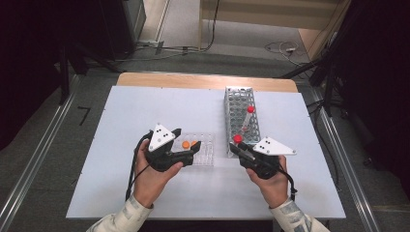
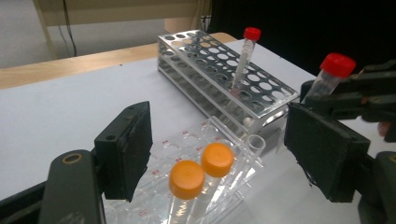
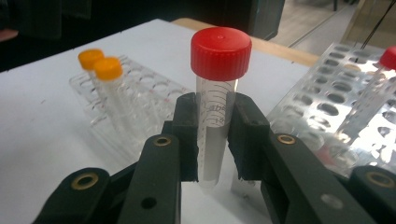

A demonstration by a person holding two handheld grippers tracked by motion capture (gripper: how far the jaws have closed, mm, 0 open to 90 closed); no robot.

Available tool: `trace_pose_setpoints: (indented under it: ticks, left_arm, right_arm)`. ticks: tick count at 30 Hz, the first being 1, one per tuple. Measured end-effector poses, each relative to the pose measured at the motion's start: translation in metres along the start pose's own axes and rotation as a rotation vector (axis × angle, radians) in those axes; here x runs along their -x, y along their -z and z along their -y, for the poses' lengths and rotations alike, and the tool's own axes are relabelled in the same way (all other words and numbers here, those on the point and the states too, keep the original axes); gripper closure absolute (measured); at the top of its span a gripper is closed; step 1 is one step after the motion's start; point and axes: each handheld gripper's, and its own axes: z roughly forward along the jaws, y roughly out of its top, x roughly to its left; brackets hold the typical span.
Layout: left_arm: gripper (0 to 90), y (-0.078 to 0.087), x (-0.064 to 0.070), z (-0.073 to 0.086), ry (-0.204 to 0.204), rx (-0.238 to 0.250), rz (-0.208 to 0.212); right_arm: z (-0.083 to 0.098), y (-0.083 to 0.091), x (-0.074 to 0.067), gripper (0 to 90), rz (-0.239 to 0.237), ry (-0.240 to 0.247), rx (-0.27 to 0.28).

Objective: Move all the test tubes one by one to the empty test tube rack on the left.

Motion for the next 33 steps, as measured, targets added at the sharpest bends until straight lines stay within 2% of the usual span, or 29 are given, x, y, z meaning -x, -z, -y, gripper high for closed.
trace_pose_setpoints:
  ticks: [9, 17, 22, 33]
  left_arm:
    - [27.6, -0.001, 0.018, 0.000, -0.031, 0.007, 0.074]
    - [31.7, -0.004, 0.032, 0.003, -0.068, -0.022, 0.133]
    - [34.8, -0.008, 0.039, 0.006, -0.086, -0.038, 0.156]
    - [47.6, -0.017, 0.047, 0.016, -0.094, -0.077, 0.189]
  right_arm:
    - [0.005, -0.005, -0.015, 71.4, -0.051, 0.031, -0.034]
    - [0.008, -0.008, -0.025, 71.4, -0.089, 0.040, -0.048]
    - [0.009, -0.011, -0.036, 71.4, -0.118, 0.055, -0.065]
    - [0.011, -0.017, -0.051, 71.4, -0.163, 0.078, -0.076]
